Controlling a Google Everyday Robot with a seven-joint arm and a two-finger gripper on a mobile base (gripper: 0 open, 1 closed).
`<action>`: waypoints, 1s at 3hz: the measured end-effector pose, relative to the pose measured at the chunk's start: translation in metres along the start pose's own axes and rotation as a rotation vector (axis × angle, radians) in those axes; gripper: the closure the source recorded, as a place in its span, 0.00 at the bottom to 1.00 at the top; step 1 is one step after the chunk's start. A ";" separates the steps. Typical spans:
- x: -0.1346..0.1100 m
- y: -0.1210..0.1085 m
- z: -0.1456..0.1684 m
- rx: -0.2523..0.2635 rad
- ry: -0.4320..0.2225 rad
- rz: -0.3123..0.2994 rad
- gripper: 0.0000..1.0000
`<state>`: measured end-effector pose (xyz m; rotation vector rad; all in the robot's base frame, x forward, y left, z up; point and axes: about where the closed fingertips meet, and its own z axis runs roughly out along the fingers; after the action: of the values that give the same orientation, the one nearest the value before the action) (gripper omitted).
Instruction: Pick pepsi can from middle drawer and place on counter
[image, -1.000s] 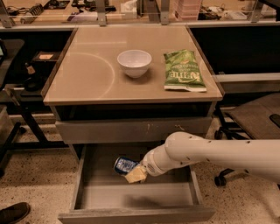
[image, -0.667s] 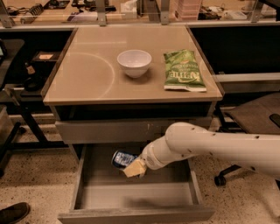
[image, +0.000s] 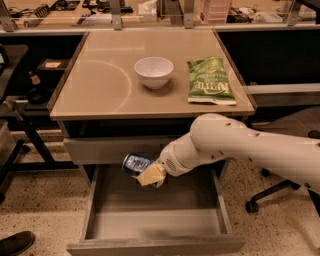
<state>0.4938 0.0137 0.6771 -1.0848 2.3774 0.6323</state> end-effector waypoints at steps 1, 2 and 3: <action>-0.026 0.015 -0.032 -0.002 -0.026 -0.037 1.00; -0.048 0.036 -0.065 0.016 -0.041 -0.092 1.00; -0.050 0.037 -0.067 0.019 -0.041 -0.098 1.00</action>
Offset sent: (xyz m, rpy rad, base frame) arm -0.0232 0.0181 0.1423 -0.0090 -0.1525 0.0870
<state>0.4800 0.0258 0.7671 -1.1606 2.2755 0.5903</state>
